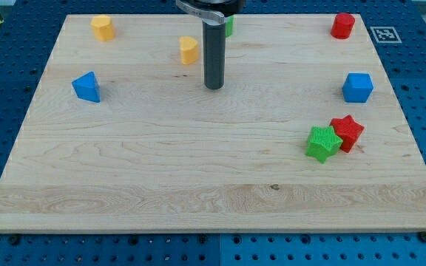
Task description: Move your arm towards the red star
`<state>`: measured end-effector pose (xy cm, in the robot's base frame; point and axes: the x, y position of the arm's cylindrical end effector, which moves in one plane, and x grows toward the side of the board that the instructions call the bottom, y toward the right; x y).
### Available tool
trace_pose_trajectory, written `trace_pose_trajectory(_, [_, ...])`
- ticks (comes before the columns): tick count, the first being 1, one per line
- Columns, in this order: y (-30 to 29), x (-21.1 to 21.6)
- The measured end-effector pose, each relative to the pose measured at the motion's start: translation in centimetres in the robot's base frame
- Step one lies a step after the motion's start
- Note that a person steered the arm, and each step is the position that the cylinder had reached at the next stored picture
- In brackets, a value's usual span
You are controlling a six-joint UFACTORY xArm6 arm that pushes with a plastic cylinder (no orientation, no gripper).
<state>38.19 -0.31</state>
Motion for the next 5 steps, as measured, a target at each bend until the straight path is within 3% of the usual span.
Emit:
trace_pose_trajectory(2, [1.0, 2.5])
trace_pose_trajectory(5, [12.0, 4.0])
